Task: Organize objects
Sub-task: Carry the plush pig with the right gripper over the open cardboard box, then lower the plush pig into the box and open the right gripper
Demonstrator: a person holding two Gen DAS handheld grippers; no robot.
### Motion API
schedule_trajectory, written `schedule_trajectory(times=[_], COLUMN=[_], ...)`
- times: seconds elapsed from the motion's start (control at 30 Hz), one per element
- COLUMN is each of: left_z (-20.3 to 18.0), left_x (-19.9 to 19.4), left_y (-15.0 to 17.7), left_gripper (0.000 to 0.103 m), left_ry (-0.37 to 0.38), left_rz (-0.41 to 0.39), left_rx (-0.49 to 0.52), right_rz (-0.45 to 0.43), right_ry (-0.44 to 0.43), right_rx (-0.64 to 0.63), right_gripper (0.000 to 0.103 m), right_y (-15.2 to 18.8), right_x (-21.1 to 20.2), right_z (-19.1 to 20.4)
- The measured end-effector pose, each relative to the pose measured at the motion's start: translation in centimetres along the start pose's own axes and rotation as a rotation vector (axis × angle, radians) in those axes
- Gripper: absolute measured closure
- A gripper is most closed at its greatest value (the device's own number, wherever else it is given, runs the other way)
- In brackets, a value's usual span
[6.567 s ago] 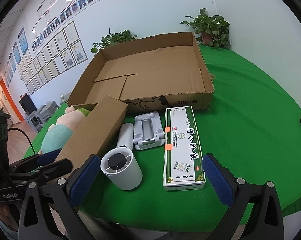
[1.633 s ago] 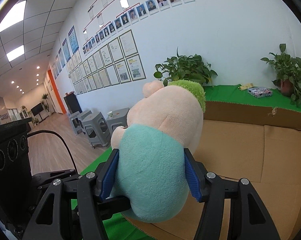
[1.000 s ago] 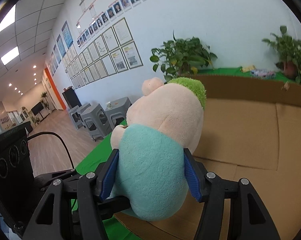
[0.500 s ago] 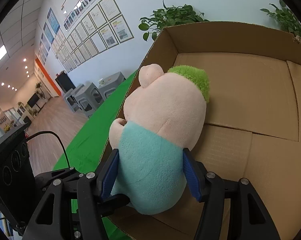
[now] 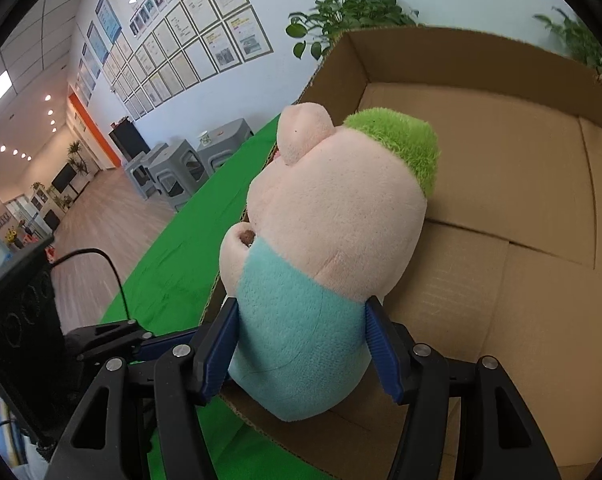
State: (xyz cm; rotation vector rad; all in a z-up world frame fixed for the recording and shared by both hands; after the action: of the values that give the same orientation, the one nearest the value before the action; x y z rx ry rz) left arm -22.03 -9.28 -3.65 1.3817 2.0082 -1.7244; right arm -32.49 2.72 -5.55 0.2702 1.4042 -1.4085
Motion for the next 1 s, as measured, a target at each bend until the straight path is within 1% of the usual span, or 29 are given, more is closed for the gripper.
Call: schedule_trajectory(times=[0.1, 0.13, 0.2, 0.27, 0.3, 0.33, 0.37, 0.43, 0.5, 0.53, 0.57, 0.6, 0.63, 0.67, 0.73, 0.8, 0.87, 0.93, 1.0], left_z=[0.0, -0.1, 0.0, 0.0, -0.1, -0.3, -0.5, -1.1, -1.8, -2.1, -2.4, -2.6, -2.7, -2.5, -2.1, -1.6, -1.0, -0.5, 0.0], left_x=[0.1, 0.2, 0.1, 0.0, -0.1, -0.3, -0.4, -0.9, -1.4, -1.7, -2.0, -2.4, -2.7, -2.9, -2.8, -2.5, -2.1, -1.7, -1.0], left_y=[0.0, -0.1, -0.1, 0.0, 0.0, 0.1, 0.1, 0.1, 0.1, 0.1, 0.1, 0.1, 0.1, 0.0, 0.1, 0.2, 0.3, 0.6, 0.8], left_gripper=[0.072, 0.072, 0.072, 0.072, 0.072, 0.072, 0.072, 0.072, 0.067, 0.054, 0.034, 0.026, 0.020, 0.020, 0.020, 0.020, 0.020, 0.020, 0.020], left_ry=[-0.008, -0.011, -0.015, -0.019, -0.030, -0.040, -0.052, -0.091, -0.131, -0.153, -0.181, -0.216, -0.238, -0.241, -0.222, -0.199, -0.186, -0.174, -0.142], left_rz=[-0.007, -0.009, -0.015, -0.015, -0.019, -0.022, -0.028, -0.045, -0.065, -0.080, -0.101, -0.128, -0.157, -0.179, -0.166, -0.150, -0.143, -0.132, -0.120], left_rx=[-0.001, -0.007, -0.019, -0.025, -0.026, -0.023, -0.016, 0.004, 0.023, 0.029, 0.034, 0.032, 0.023, 0.012, -0.016, -0.041, -0.060, -0.079, -0.098], right_rz=[-0.001, -0.007, -0.035, -0.052, -0.058, -0.072, -0.098, -0.156, -0.203, -0.225, -0.247, -0.265, -0.272, -0.265, -0.227, -0.175, -0.135, -0.101, -0.074], right_ry=[-0.012, -0.015, -0.044, -0.087, -0.110, -0.113, -0.092, -0.030, 0.022, 0.054, 0.085, 0.118, 0.139, 0.147, 0.117, 0.077, 0.031, -0.009, -0.024], right_rx=[0.017, 0.023, 0.063, 0.132, 0.160, 0.168, 0.161, 0.124, 0.095, 0.080, 0.066, 0.058, 0.059, 0.066, 0.095, 0.134, 0.144, 0.143, 0.139], right_gripper=[0.043, 0.040, 0.032, 0.018, 0.014, 0.006, 0.003, 0.001, 0.001, 0.001, 0.001, 0.000, 0.000, 0.000, 0.000, 0.000, 0.000, 0.001, 0.001], right_y=[-0.5, -0.6, -0.6, -0.6, -0.5, -0.5, -0.5, -0.5, -0.4, -0.1, 0.1, 0.5, 0.7, 1.0, 1.2, 1.3, 2.1, 1.5, 1.2], right_x=[0.6, 0.8, 1.0, 0.9, 0.7, 0.3, -0.4, -2.3, -4.4, -5.6, -6.6, -7.5, -8.2, -8.3, -8.5, -7.8, -6.9, -4.9, -2.8], right_z=[-0.5, -0.6, -1.0, -1.8, -2.1, -2.3, -2.3, -2.0, -1.6, -1.4, -1.2, -1.0, -0.8, -1.0, -1.9, -2.7, -3.5, -2.5, -1.6])
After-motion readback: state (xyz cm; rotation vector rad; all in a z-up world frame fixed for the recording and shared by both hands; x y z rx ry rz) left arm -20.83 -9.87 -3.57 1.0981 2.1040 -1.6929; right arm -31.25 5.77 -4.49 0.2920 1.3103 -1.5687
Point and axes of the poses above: each gripper's, at about its wrist camera, not at the fingertips, and x roughly the way its jaws point, z to its left, y to its underside, the point moved 1 cm from there along x, roughly the way its jaws point, and after that the axes turned 4 degrees about y, right-handed, at the moved point
